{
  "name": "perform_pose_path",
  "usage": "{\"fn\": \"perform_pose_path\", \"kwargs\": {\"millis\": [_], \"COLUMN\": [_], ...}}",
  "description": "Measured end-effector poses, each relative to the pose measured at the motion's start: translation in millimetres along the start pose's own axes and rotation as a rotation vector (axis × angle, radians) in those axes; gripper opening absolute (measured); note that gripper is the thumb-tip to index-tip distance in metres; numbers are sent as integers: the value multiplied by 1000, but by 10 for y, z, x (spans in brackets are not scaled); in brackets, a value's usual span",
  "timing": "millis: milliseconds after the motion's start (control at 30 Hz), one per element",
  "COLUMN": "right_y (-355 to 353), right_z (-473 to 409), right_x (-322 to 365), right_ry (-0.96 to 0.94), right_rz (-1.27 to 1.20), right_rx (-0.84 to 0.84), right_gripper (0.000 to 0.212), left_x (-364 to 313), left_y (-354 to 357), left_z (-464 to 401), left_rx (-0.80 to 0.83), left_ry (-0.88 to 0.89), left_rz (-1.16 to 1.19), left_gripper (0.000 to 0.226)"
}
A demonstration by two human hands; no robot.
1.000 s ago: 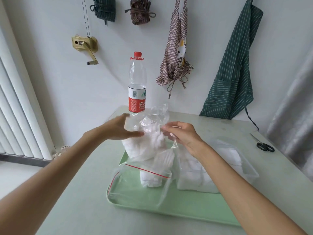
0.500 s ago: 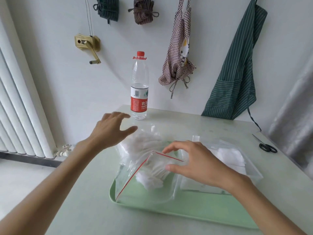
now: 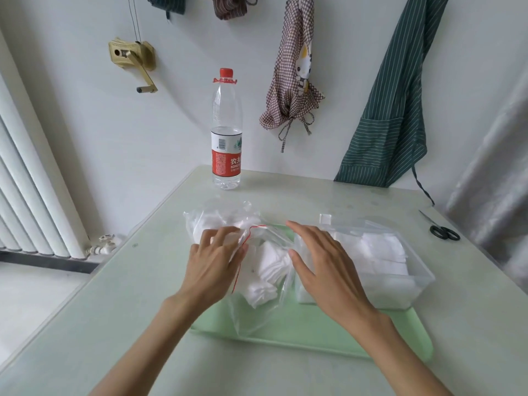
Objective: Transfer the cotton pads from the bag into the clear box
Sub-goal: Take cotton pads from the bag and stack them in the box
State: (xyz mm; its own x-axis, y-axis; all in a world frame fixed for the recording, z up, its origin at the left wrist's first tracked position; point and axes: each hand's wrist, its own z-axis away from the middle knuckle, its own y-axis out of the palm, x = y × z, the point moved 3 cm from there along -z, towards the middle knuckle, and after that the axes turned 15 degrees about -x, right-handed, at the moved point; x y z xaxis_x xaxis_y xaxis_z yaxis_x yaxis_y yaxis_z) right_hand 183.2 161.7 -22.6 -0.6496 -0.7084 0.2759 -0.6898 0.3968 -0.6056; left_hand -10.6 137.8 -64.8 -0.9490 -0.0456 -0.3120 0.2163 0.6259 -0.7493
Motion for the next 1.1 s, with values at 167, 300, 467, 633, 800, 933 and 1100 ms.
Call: {"fn": "perform_pose_path", "kwargs": {"millis": [167,300,467,633,800,933,1100], "right_y": [-23,98,338,420,373,139,-44], "right_z": [-92,-126,-107,-6,-8,-153,-295], "right_x": [154,439,577,574,585,519,263], "right_ry": [-104,-231,-160,-147,-32,123,569], "right_rz": [25,55,218,367,289,23,-508], "right_rx": [-129,105,345,372,229,149,212], "right_gripper": [25,15,33,36,11,20,14], "left_x": [-38,168,223,56,22,105,25], "left_y": [75,-39,-290,-431,-359,-367,-438], "left_z": [-131,-255,-435,-432,-401,-418,-457], "left_rx": [99,499,110,-2,205,358,300], "left_ry": [-20,-210,15,173,117,53,-164], "left_rz": [32,491,319,122,103,232,573], "left_gripper": [68,45,43,22,14,11,35]}}
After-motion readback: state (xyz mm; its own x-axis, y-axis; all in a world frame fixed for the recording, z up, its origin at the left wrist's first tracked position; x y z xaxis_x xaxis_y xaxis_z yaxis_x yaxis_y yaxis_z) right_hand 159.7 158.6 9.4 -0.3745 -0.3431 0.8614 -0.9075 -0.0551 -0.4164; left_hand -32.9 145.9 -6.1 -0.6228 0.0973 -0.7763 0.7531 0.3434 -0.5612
